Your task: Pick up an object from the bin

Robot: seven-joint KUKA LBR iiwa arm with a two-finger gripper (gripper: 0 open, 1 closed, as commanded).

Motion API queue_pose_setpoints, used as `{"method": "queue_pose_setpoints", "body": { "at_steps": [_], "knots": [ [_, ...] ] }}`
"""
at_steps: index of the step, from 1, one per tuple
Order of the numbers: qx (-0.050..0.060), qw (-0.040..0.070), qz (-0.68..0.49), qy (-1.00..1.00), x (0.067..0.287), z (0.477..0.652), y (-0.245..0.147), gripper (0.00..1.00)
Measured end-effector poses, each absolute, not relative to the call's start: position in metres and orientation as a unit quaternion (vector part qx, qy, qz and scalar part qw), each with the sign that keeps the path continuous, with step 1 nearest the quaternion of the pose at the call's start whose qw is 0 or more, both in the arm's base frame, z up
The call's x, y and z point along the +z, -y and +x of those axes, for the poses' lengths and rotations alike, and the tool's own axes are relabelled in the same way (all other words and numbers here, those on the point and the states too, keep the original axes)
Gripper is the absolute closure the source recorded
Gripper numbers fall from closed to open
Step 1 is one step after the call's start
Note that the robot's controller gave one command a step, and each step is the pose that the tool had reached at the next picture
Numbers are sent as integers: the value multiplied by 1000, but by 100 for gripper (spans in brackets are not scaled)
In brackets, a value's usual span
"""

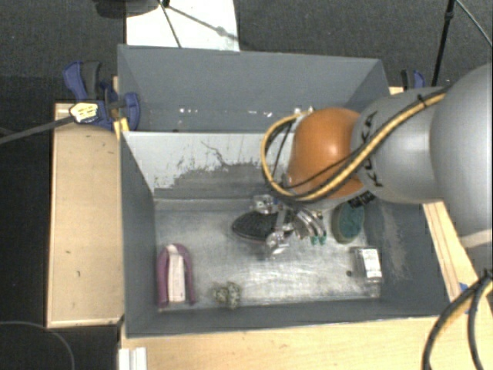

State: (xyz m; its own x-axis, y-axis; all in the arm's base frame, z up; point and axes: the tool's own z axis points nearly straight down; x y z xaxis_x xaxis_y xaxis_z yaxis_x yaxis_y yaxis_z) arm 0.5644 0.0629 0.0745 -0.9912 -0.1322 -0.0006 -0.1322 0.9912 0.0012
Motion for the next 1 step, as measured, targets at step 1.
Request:
{"method": "queue_pose_setpoints", "body": {
  "at_steps": [1],
  "knots": [
    [-1,4,-210,-978,229,550,-48,100]
  ]
}}
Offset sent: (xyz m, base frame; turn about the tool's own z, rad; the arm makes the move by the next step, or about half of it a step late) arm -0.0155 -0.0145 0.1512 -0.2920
